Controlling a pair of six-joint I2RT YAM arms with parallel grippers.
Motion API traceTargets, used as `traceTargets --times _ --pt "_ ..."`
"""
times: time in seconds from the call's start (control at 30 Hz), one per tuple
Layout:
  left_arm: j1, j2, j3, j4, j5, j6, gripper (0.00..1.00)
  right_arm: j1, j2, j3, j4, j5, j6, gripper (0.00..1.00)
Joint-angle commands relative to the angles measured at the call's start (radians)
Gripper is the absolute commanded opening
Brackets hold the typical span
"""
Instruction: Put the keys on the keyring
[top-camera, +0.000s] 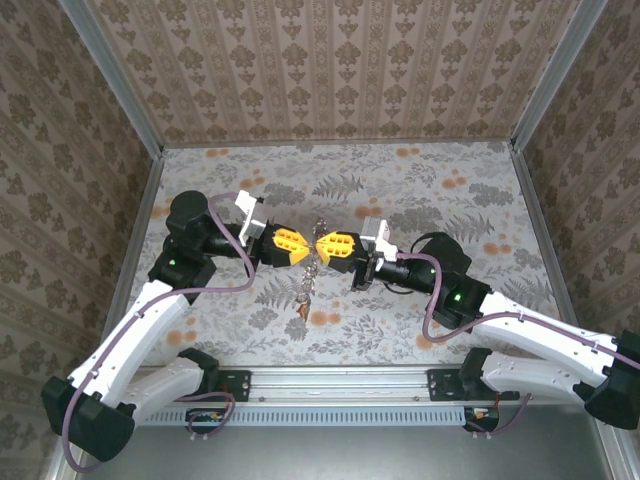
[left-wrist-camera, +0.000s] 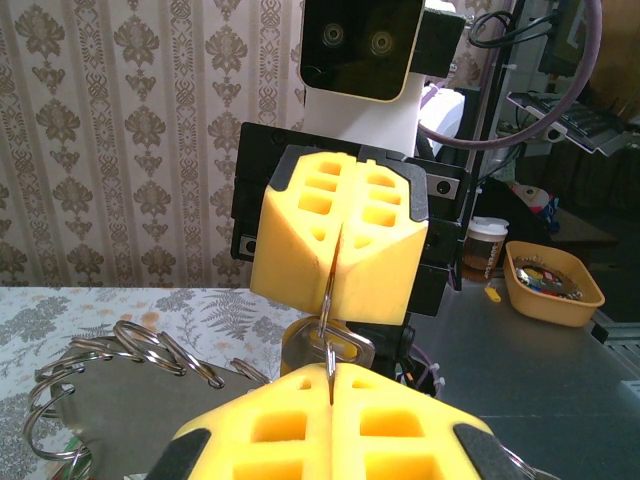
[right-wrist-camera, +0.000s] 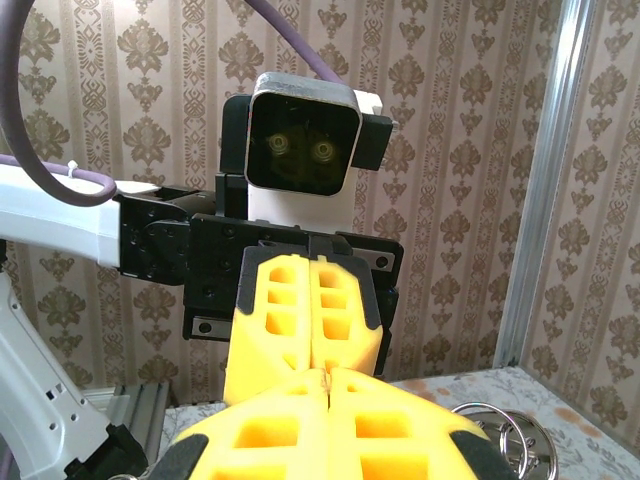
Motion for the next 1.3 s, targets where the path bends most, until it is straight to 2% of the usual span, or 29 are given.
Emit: traceTargets --times 0.0,0.87,1.27 --pt "0.001 -0.023 0.017 0.041 0.01 -0.016 0.0 0.009 -0.023 -0.006 0.01 -0.022 -0.007 0.0" --pt "0.001 -0.021 0.021 0.041 0.009 -0.018 0.0 0.01 -0.042 -0.004 -0.004 -0.036 -0.021 0.0" --pt "-0.001 -0.021 0.025 0.041 0.012 -0.019 0.0 0.011 -0.005 0.008 -0.002 -0.031 -0.03 0.0"
